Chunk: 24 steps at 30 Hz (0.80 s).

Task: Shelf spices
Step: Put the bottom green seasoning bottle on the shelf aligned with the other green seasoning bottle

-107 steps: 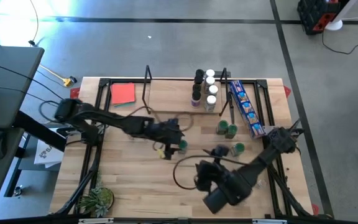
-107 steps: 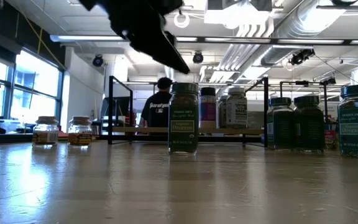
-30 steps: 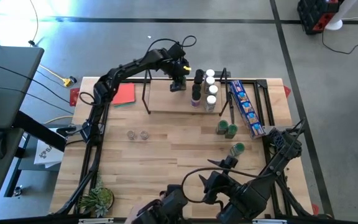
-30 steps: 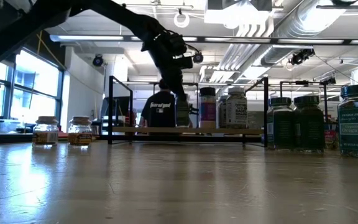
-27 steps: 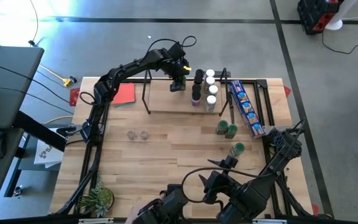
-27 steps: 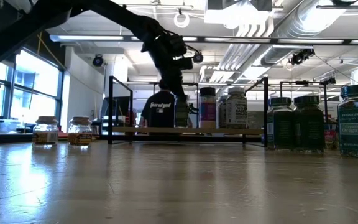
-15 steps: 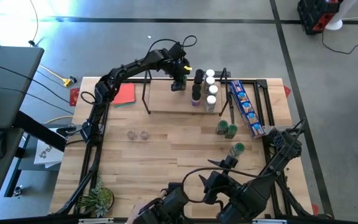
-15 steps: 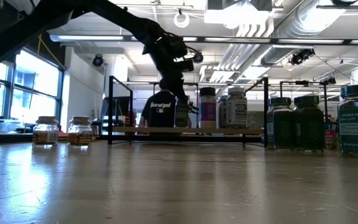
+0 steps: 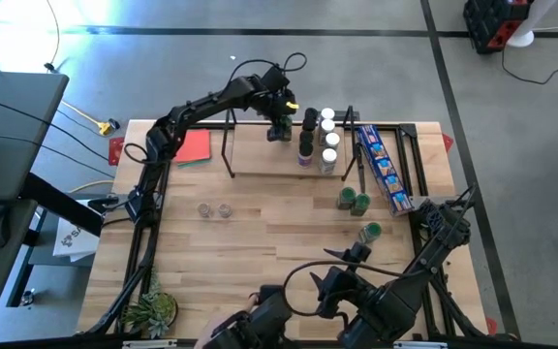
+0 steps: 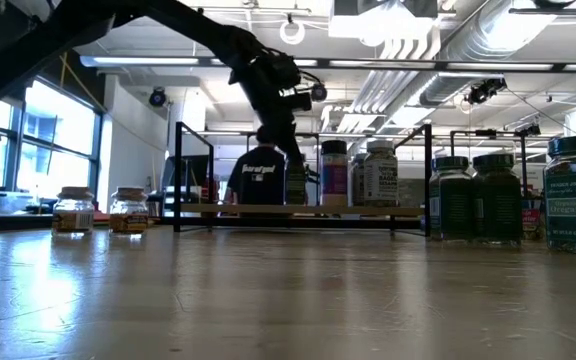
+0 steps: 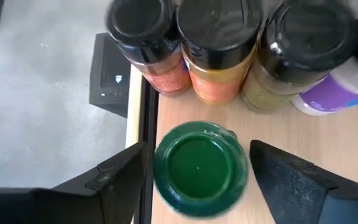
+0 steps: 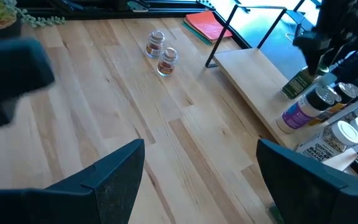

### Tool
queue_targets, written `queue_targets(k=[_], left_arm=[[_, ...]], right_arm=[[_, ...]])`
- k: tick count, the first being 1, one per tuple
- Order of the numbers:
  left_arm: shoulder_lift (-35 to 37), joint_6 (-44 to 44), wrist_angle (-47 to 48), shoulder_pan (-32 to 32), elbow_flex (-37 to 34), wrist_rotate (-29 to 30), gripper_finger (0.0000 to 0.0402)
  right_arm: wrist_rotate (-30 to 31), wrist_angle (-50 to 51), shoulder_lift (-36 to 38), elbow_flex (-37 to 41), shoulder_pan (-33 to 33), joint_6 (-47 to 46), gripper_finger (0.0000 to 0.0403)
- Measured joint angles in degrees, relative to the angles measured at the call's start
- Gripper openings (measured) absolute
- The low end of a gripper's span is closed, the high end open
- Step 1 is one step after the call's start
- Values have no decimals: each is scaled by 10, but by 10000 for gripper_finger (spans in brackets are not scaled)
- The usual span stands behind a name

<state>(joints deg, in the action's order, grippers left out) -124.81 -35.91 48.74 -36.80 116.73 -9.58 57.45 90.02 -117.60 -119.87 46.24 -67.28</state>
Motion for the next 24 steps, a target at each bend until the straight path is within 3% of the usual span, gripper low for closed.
queue_targets(k=[4,11,14,20,24], left_arm=[[39,18,14,0,0,-4,286],[137,54,88,5,0,17,286],[184,86,131,14,0,27,286],[266,133,185,53,0,32,286],[308,168,213,89,0,71,286]], right_arm=[[-16,0,0,0,0,-6,305],[-123,-2,60,25,10,30,304],[-165,-1,132,122,12,-31,301],[-371,2,275,361,-25,-90,299],[-439,0,341,458,-74,-219,299]])
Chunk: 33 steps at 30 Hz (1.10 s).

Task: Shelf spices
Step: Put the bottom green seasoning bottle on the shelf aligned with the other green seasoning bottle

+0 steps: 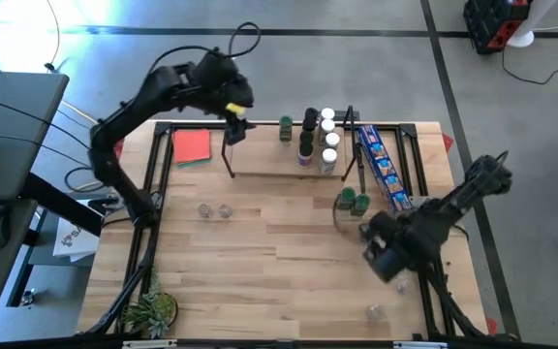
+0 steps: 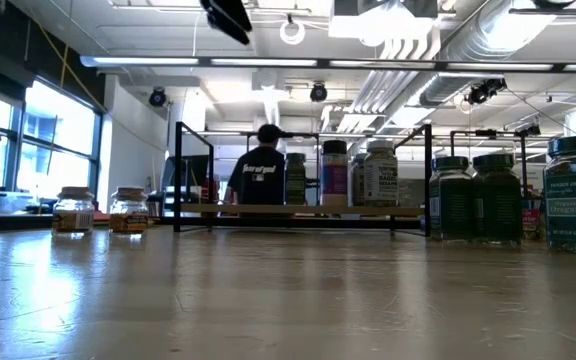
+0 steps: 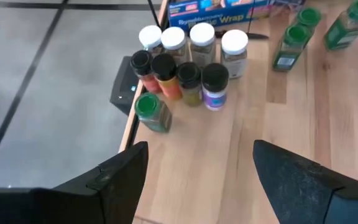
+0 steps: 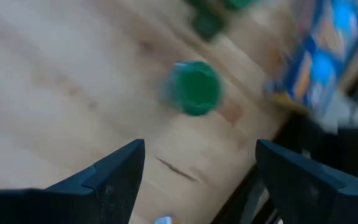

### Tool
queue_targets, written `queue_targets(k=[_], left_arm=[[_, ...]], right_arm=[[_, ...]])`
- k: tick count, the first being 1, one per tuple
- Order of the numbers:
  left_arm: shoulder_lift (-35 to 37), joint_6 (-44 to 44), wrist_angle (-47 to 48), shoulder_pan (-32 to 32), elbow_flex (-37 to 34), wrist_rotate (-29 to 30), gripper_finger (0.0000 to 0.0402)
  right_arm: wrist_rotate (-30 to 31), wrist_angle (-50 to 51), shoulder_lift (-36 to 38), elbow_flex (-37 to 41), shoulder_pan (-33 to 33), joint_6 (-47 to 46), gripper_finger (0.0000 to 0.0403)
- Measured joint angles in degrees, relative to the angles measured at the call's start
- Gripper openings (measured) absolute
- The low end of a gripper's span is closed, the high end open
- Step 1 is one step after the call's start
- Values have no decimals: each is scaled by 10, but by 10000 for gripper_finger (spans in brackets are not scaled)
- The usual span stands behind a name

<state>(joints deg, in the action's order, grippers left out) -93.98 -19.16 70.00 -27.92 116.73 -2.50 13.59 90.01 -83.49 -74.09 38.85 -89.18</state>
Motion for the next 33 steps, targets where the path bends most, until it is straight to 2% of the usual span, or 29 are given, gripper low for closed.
queue_targets(k=[3,5,11,21,28,33], left_arm=[[28,21,18,27,0,29,286],[44,28,27,41,0,46,286],[76,40,71,64,0,99,286],[103,41,126,65,0,123,286],[120,50,132,65,0,123,286],[129,56,145,65,0,123,286]], right_arm=[[-28,-15,37,49,-40,-95,299],[-33,-53,52,74,-65,-104,299],[-42,-114,62,130,-137,-80,299],[-108,-270,63,222,-226,35,299],[-132,-281,60,245,-243,77,293],[-137,-285,61,243,-237,87,250]])
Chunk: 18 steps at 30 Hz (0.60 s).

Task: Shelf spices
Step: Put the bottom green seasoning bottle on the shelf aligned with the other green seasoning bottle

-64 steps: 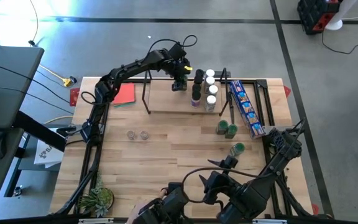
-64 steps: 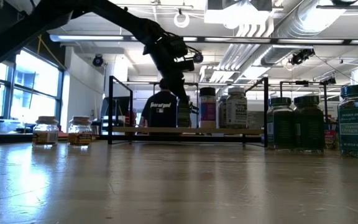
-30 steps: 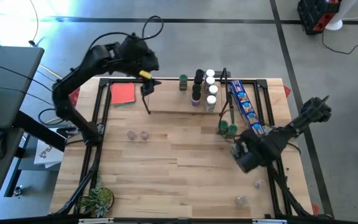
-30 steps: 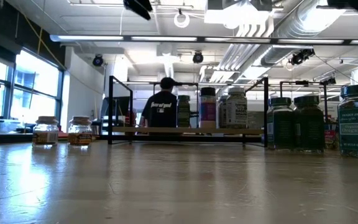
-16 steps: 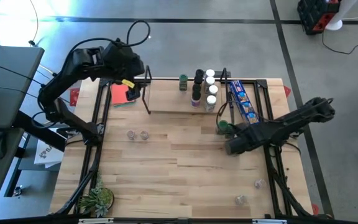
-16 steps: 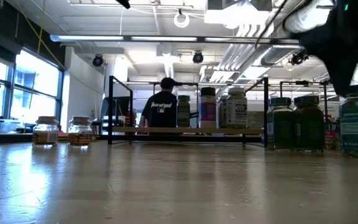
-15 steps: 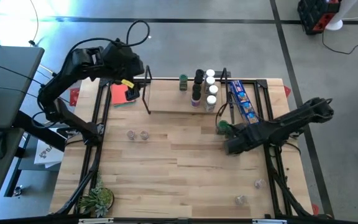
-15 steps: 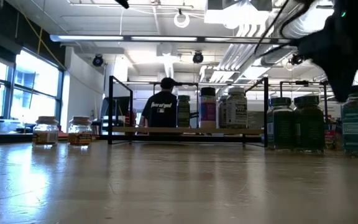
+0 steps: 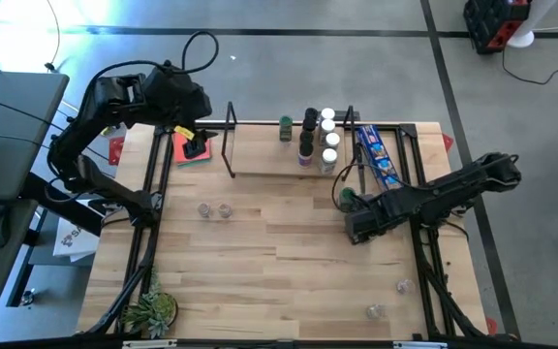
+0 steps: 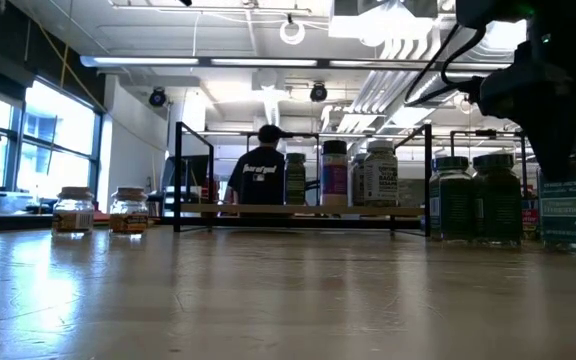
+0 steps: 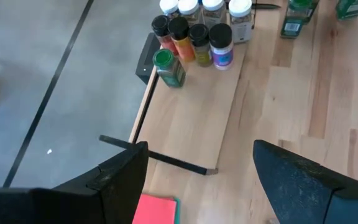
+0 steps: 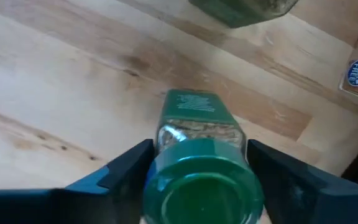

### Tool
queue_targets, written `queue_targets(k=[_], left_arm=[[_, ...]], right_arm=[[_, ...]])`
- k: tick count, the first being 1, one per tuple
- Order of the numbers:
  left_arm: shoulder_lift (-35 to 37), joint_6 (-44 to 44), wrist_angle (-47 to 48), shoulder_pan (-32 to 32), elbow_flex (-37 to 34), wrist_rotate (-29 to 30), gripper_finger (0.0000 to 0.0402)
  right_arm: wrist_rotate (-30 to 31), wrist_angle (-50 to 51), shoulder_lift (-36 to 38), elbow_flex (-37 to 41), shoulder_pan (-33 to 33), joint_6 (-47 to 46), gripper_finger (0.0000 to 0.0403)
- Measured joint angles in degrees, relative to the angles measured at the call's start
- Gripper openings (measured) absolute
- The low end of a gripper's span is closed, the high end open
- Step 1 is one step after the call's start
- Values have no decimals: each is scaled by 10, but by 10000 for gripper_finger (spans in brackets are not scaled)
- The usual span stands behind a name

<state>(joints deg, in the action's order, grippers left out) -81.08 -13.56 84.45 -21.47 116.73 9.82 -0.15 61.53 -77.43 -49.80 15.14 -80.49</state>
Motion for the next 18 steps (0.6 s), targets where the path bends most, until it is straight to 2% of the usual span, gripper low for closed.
queue_targets(k=[4,9,12,18], left_arm=[[14,-9,36,1,0,0,286],[56,-15,44,1,0,9,286],[87,5,33,1,0,25,286],[133,58,-7,1,0,28,286]], right_arm=[[-5,-33,-3,-1,14,42,183],[-2,-125,-42,-33,38,90,181],[27,-109,-87,-126,40,156,181],[54,19,-232,-410,16,352,181]])
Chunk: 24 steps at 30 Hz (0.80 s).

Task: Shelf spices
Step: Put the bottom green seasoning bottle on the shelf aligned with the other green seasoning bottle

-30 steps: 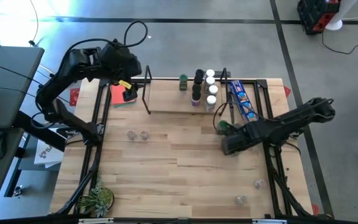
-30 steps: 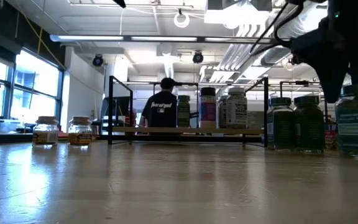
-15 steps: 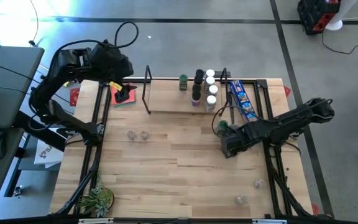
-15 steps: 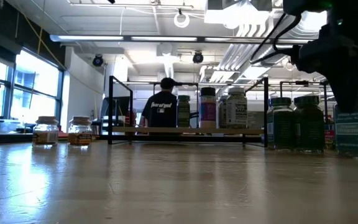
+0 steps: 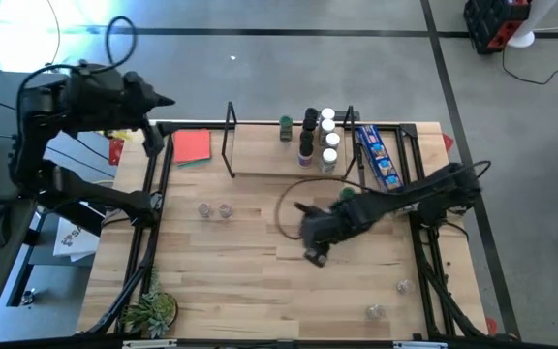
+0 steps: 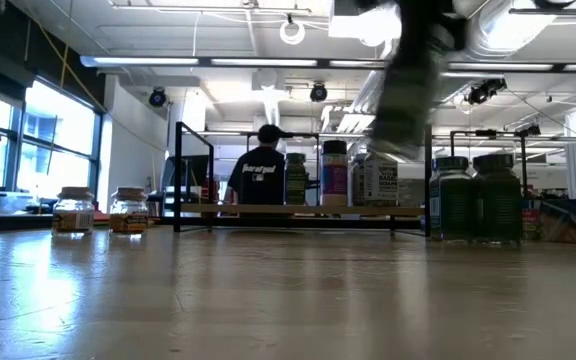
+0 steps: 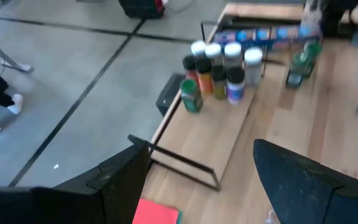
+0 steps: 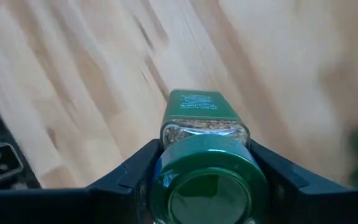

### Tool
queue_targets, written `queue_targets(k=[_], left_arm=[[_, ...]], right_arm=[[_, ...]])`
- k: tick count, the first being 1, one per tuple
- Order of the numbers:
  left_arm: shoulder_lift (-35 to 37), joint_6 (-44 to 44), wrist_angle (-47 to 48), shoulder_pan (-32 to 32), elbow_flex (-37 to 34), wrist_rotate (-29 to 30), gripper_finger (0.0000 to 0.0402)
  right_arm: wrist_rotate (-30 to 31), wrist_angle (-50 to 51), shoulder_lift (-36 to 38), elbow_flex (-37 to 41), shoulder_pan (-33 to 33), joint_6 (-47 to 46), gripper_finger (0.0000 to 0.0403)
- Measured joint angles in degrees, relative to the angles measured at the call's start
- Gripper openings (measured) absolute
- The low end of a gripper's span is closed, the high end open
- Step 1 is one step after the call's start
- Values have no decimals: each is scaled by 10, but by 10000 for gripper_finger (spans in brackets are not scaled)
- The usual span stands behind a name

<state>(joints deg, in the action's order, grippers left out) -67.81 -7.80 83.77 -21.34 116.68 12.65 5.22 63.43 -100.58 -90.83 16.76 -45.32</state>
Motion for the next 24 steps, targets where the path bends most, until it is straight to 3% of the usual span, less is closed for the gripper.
queue_targets(k=[7,10,13,17,24], left_arm=[[5,31,24,0,-4,-3,286],[8,37,20,0,-33,-4,286],[17,33,-7,0,-80,-4,286],[33,31,-53,0,-148,-1,286],[65,22,-138,0,-256,-1,286]], right_arm=[[27,153,-187,-348,-81,287,181],[30,213,-251,-445,-130,380,181],[20,182,-248,-385,-182,457,181],[36,169,-247,-334,-237,474,181],[30,95,-247,-329,-269,557,181]])
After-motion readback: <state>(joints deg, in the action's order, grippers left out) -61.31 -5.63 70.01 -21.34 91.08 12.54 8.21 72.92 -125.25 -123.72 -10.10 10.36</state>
